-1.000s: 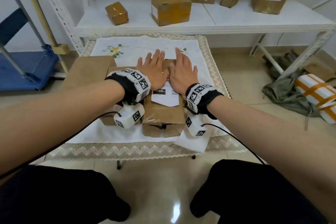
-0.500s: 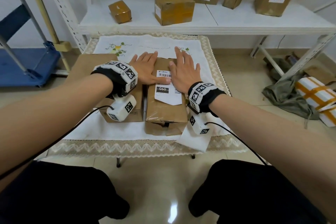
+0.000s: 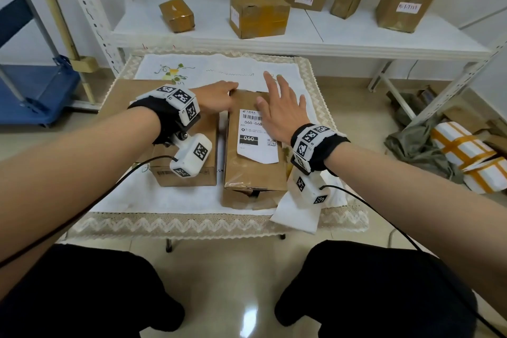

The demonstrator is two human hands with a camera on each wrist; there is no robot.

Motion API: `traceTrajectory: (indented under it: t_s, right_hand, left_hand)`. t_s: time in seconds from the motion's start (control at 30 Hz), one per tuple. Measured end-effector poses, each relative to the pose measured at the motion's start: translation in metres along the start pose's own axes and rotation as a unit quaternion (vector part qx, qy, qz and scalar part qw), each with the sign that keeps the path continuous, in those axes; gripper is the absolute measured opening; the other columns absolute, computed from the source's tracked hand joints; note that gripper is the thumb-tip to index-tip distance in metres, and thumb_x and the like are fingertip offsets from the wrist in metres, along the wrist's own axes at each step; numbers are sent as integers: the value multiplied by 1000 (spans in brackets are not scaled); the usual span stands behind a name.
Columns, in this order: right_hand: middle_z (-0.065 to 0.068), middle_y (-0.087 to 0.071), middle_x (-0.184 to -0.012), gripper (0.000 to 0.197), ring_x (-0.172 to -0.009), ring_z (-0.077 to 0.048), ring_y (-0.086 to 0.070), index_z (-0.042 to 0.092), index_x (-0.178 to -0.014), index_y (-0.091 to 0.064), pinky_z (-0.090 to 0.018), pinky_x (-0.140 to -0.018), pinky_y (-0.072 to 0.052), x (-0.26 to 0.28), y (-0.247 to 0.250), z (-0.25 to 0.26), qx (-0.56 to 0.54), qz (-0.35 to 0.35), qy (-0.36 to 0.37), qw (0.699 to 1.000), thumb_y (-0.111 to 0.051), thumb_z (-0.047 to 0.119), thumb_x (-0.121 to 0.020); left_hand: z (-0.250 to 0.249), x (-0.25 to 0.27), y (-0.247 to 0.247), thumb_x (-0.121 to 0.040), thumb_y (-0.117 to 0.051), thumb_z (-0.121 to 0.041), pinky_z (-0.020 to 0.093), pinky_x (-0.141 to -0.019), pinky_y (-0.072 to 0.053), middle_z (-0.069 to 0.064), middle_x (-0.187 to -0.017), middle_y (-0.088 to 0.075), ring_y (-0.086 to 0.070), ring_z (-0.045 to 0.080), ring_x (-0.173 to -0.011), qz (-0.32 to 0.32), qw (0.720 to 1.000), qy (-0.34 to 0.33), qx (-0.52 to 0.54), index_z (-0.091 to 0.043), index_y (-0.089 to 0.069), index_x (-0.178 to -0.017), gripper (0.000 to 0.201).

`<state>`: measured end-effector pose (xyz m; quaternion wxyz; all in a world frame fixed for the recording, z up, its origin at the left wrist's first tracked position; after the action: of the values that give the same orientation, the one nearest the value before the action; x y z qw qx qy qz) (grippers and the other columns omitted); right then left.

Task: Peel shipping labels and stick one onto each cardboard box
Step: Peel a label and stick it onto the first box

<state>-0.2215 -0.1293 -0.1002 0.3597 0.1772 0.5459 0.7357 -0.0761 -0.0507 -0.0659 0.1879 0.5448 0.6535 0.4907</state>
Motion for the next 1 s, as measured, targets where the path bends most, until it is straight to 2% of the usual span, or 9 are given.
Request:
traceTrajectory:
  t_s: [0.1, 0.2, 0.3, 0.33, 0.43, 0.5, 0.57, 0.87, 1.0]
  right_hand:
    - [-7, -1, -167, 66, -153, -36, -3, 31, -159, 0, -60, -120, 0, -3, 6, 10, 19, 5, 25, 999, -22, 57, -102]
    - [-5, 1, -168, 71, -153, -33, 1, 32, -159, 0, -58, -121, 2, -9, 9, 27, 27, 3, 61, 998, -22, 64, -99]
    - [-3, 4, -168, 74, -154, -32, 4, 33, -158, 0, -58, -121, 3, -10, 4, 43, 38, 10, 96, 995, -22, 68, -97]
    - [-2, 4, -168, 74, -154, -31, 4, 34, -158, 1, -58, -121, 3, -10, 1, 48, 45, 12, 108, 993, -22, 68, -97]
    - [-2, 5, -168, 74, -154, -31, 5, 35, -158, 2, -58, -121, 3, -7, -4, 50, 42, 19, 124, 991, -22, 68, -97]
    - [-2, 7, -168, 73, -154, -31, 6, 35, -158, 3, -58, -121, 3, -5, -8, 48, 45, 27, 130, 990, -22, 68, -97]
    - [-1, 8, -167, 73, -154, -30, 7, 35, -158, 4, -58, -121, 3, -4, -12, 47, 46, 32, 135, 989, -22, 67, -97]
    - [-1, 7, -168, 74, -154, -30, 7, 36, -158, 5, -57, -121, 4, -17, -15, 51, 74, 22, 150, 986, -20, 69, -96]
    - [-2, 7, -168, 73, -154, -31, 7, 36, -158, 4, -57, -121, 5, -23, -17, 49, 75, 19, 145, 986, -20, 68, -97]
  left_hand:
    - [4, 10, -4, -88, -60, -3, 29, -98, -32, 10, -138, -46, -43, 25, -128, 18, 999, -19, 21, -2, -32, -147, 65]
    - [4, 15, 0, -89, -59, -8, 28, -99, -31, 11, -151, -38, -38, 25, -134, 25, 999, -35, 23, -7, -29, -150, 68]
    - [2, 20, 2, -80, -64, -17, 32, -83, -44, 13, -120, -55, -52, 25, -107, 24, 998, -49, 27, 0, -41, -137, 64]
    - [4, 20, 3, -73, -65, -22, 39, -82, -50, 14, -113, -59, -58, 29, -100, 26, 998, -52, 28, -1, -43, -134, 68]
    - [15, 22, 3, -66, -64, -31, 52, -87, -55, 16, -106, -63, -63, 33, -93, 38, 998, -37, 30, -24, -33, -148, 88]
    - [21, 23, 4, -70, -66, -34, 46, -72, -58, 14, -100, -63, -64, 36, -85, 43, 998, -27, 22, -38, -21, -153, 95]
    - [26, 20, 2, -83, -67, -26, 36, -58, -52, 9, -89, -57, -58, 30, -73, 43, 998, -31, 17, -40, -17, -153, 88]
    - [33, 8, 3, -87, -61, -11, 37, -56, -53, 13, -106, -57, -64, 45, -76, 31, 999, -36, -6, -40, -20, -154, 84]
    - [34, 6, 2, -88, -61, -9, 34, -52, -51, 9, -104, -53, -57, 32, -60, 19, 999, -39, -5, -39, -23, -152, 81]
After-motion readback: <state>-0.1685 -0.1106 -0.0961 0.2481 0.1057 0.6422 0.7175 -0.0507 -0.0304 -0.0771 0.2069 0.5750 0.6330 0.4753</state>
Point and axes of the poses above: each hand's wrist, its own x-axis away from the middle knuckle, its own y-axis out of the back of the hand, z = x × y, the point moved 4 cm from there along -x, towards the middle knuckle
